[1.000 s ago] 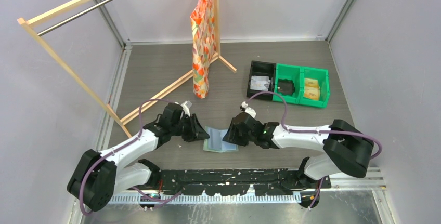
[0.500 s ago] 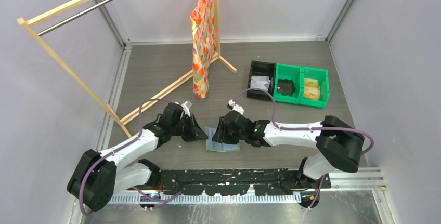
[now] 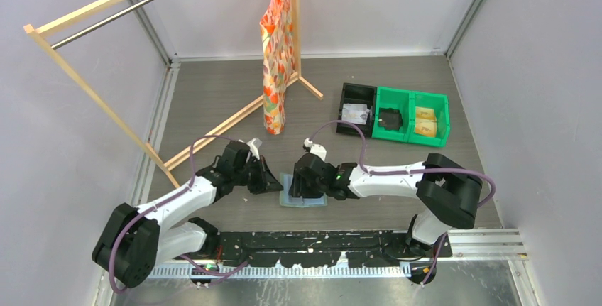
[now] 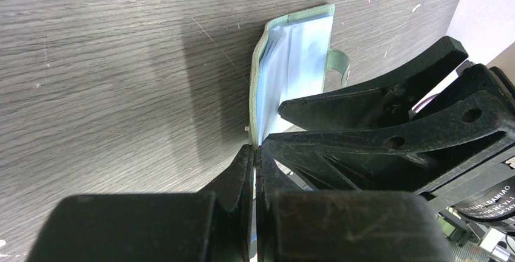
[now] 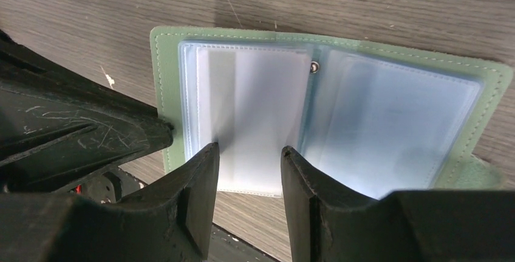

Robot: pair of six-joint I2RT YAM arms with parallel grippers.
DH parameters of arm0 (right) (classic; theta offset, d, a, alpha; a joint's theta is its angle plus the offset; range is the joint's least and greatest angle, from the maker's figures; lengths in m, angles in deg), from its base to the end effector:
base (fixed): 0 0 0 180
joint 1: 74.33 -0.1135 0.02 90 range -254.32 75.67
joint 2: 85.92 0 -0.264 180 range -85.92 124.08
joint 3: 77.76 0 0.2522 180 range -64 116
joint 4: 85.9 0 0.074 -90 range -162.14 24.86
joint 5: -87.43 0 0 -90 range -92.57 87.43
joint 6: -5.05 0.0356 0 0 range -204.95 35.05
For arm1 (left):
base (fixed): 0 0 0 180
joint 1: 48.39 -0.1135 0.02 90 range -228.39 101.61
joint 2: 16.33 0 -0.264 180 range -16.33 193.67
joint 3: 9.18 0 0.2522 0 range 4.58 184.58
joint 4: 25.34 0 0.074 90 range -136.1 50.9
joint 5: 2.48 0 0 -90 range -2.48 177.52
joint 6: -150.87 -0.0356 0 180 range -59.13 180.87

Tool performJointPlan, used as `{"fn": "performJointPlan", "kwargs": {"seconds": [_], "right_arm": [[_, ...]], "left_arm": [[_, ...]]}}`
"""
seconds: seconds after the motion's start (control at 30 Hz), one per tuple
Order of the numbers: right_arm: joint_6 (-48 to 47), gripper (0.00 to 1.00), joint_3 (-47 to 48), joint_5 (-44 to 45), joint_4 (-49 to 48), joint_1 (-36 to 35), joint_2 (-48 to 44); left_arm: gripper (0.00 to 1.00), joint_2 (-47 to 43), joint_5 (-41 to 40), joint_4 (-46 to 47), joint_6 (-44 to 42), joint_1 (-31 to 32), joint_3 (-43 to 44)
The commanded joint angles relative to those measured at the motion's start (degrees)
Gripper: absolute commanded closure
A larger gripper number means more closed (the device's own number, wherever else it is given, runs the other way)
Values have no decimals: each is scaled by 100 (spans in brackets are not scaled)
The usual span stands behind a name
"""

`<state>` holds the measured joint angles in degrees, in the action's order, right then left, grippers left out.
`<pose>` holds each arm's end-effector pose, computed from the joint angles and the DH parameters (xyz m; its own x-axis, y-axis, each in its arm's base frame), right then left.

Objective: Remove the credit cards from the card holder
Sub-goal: Remove the credit card from the card holder.

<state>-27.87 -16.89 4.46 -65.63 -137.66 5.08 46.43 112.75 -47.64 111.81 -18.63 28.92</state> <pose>0.1441 0.2772 0.1666 -0.9030 0.0583 -0.4256 -0.1727 0.8580 0.4838 0.1668 -0.1129 0.1654 -0.9446 -0.2690 -0.1882 -0.0506 0.6855 -0.7263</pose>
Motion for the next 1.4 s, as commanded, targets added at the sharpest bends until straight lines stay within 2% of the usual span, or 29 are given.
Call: {"fn": "performJointPlan", "kwargs": {"seconds": [0.0, 0.13, 0.5, 1.37], "right_arm": [[-181, 53, 296, 365, 309, -65, 68], [-242, 53, 443, 769, 867, -99, -29], [-421, 52, 602, 698, 600, -363, -302], [-470, 52, 807, 472, 509, -413, 310]], "left_arm": [[99, -102, 55, 115, 13, -5, 137], [100, -124, 47, 111, 15, -5, 133], [99, -104, 60, 135, 24, -5, 113], [99, -124, 67, 114, 21, -4, 133]]}}
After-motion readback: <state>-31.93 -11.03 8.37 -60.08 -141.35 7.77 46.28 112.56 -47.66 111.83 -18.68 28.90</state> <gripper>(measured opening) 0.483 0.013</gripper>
